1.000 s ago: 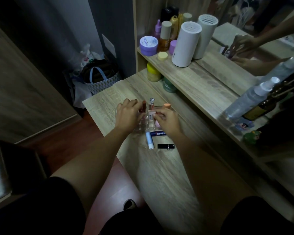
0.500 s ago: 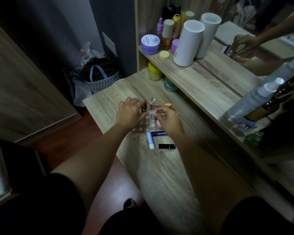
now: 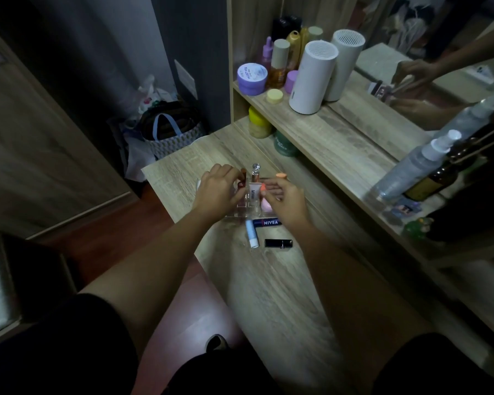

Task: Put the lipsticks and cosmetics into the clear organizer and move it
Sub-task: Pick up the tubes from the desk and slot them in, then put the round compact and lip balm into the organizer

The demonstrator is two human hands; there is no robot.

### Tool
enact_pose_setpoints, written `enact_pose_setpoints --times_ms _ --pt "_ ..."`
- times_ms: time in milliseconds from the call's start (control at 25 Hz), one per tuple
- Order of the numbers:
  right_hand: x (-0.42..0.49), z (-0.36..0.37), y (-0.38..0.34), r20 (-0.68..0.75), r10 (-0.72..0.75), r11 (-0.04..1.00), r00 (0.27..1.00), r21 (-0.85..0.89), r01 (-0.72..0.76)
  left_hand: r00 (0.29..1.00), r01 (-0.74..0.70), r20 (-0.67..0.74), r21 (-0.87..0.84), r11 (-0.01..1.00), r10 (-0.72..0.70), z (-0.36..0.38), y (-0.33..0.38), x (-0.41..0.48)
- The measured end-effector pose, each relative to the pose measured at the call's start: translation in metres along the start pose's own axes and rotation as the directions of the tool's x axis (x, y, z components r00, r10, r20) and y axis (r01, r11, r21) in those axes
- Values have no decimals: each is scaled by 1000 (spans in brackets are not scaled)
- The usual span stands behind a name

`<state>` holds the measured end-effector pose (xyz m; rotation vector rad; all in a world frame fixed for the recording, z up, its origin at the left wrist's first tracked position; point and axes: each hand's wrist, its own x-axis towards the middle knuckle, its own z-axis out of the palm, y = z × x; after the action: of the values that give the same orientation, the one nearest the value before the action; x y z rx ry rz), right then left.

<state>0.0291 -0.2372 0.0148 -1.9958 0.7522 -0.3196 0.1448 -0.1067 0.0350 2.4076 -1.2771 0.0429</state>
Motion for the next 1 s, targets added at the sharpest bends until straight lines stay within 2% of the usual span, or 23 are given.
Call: enact_pose_setpoints --times_ms 80,120,200,280,320,400,560,640,720,840,1000 --pt "-10 -1 6 -8 -20 997 1000 -73 20 995 -92 -42 -59 994 90 1 4 -15" --pt "-16 -2 11 9 -30 990 1000 -136 31 989 -147 -15 -85 985 146 4 6 -26" --pt "-25 -3 23 102 -46 953 994 -292 74 961 -202 162 -145 969 225 15 6 -48" --pt "-30 -4 31 232 -28 883 972 -451 133 891 -182 390 -161 970 232 27 7 -65" --pt "-31 -4 32 276 -12 847 961 -507 157 863 -173 453 -155 973 225 33 8 -71" --pt "-29 -5 31 318 18 797 948 -577 179 849 -147 484 -166 975 211 42 11 -80" --pt "-25 -6 31 374 69 725 925 -656 211 868 -66 469 -219 973 165 43 2 -94" --pt "-24 -3 30 393 78 696 916 -679 232 899 -2 427 -224 975 100 42 -3 -98" --pt "-23 -1 28 390 73 673 918 -699 244 934 137 352 -208 968 -56 46 0 -95" --pt "-20 2 24 379 84 631 921 -736 246 899 348 340 -174 921 -276 56 11 -81" --pt "-21 4 23 386 109 614 916 -751 243 857 413 386 -120 903 -341 65 14 -73"
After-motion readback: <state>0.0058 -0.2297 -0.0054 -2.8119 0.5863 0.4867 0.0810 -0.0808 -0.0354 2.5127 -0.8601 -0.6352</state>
